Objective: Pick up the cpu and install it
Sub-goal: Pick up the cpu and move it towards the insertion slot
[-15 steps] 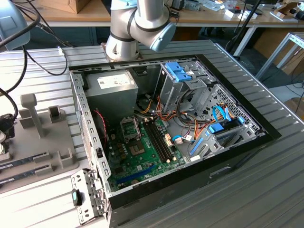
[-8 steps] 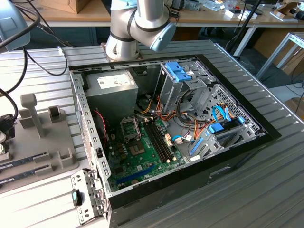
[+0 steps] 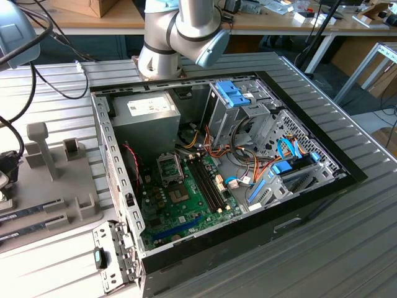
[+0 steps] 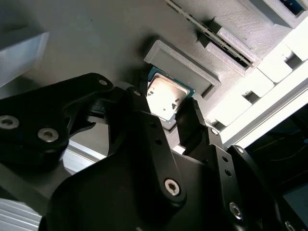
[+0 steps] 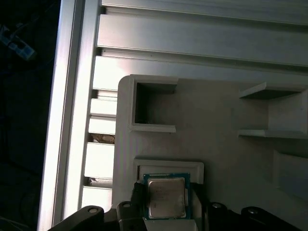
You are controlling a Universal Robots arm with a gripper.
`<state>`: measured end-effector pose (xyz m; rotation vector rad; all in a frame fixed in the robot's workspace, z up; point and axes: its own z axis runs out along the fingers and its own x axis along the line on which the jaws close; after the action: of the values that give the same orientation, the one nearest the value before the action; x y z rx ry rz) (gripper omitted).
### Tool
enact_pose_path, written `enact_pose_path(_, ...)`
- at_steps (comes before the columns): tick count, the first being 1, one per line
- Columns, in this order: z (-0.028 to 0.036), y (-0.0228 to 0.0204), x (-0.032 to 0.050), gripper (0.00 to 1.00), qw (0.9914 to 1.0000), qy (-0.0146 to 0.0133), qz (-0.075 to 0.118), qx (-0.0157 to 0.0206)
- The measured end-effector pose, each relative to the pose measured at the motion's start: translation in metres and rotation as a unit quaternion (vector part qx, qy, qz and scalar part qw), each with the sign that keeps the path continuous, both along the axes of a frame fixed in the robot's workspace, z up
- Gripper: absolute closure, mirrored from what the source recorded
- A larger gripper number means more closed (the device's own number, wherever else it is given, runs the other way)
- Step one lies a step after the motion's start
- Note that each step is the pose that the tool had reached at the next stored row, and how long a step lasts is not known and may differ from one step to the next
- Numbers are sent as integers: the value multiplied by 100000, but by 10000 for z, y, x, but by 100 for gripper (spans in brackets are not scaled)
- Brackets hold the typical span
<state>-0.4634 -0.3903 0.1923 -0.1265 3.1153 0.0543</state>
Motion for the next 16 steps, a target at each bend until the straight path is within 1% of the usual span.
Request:
enact_pose_path(1, 0, 0, 0, 53, 100000, 1, 4, 1)
enact_pose_path(10, 2, 0, 0, 53, 100000, -11, 37, 5)
enact_pose_path(16, 35, 0, 0, 53, 100000, -7, 38, 5)
